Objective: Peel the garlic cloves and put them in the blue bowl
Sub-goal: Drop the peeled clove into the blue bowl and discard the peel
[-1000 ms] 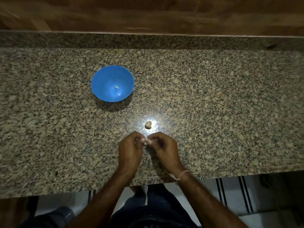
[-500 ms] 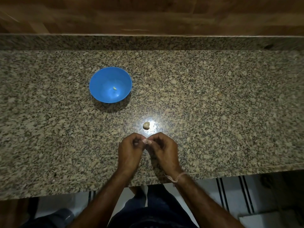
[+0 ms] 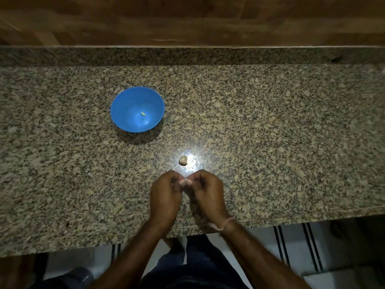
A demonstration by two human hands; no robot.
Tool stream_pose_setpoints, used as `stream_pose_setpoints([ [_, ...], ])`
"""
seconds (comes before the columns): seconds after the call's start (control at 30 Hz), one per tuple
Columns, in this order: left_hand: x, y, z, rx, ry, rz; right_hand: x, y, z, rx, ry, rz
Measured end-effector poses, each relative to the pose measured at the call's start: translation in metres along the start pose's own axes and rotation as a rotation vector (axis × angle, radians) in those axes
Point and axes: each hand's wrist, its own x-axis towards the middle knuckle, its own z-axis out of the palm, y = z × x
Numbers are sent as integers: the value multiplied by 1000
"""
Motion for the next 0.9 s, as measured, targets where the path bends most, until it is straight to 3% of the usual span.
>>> stream_pose_setpoints([
  [0.1, 5, 2, -6, 336, 41, 310, 3, 1, 1, 10, -36, 100],
  [0.2, 8, 0, -3, 462, -21, 291, 2, -2, 2, -77, 8, 7],
  [0.43, 10, -11, 3, 452, -31, 184, 1, 4, 0, -246, 64, -170],
  [0.57, 10, -15, -2, 407, -34, 172, 1, 4, -1, -128, 46, -113],
  [0.77, 2, 2, -7, -24, -4, 79, 0, 0, -2, 36, -1, -72],
  [0.9, 3, 0, -6, -16, 16, 92, 1, -3, -1, 20, -36, -44],
])
